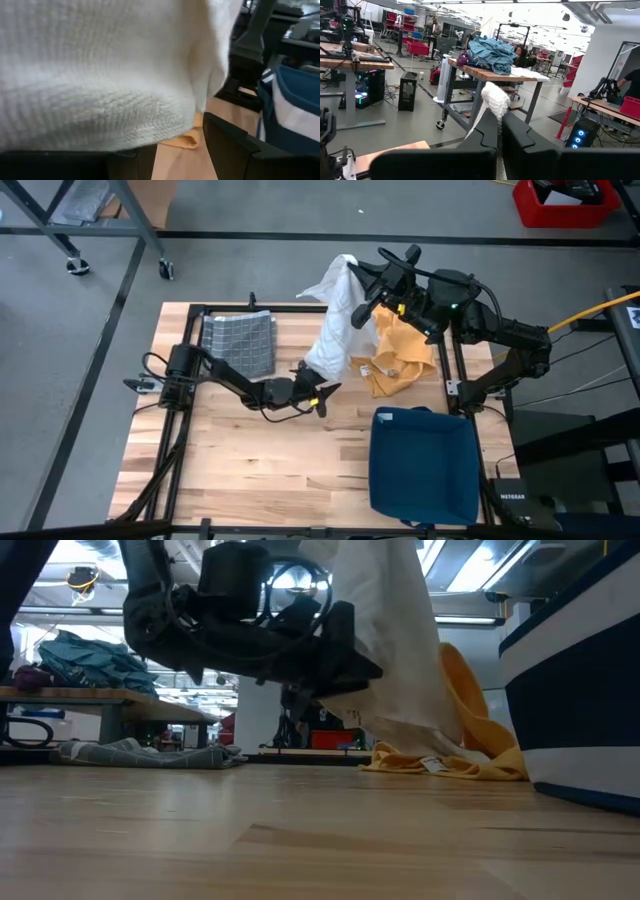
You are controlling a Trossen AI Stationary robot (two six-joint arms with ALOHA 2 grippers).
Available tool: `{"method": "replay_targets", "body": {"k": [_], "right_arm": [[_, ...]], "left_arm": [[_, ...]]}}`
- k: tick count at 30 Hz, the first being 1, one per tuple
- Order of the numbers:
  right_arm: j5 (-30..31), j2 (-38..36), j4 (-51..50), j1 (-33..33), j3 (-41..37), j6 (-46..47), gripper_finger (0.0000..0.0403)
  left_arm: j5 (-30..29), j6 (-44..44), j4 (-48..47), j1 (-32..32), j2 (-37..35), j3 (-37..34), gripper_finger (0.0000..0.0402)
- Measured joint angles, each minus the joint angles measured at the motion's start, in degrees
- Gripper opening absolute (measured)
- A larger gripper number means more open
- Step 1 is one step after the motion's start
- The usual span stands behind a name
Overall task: Fold towel
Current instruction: Fold the white towel
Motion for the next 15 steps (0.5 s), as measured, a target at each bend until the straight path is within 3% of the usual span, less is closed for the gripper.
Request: {"method": "replay_targets", "body": {"k": [10, 15], "right_arm": [[0.0, 0.0, 2.8, 0.0, 0.0, -1.2, 0.0006], [-0.1, 0.0, 2.8, 0.0, 0.0, -1.2, 0.0005]], "left_arm": [[-0.4, -1.4, -0.2, -2.8, 4.5, 2.4, 0.0148], [-7.3, -1.6, 0.3, -2.1, 4.6, 2.5, 0.0148]]}}
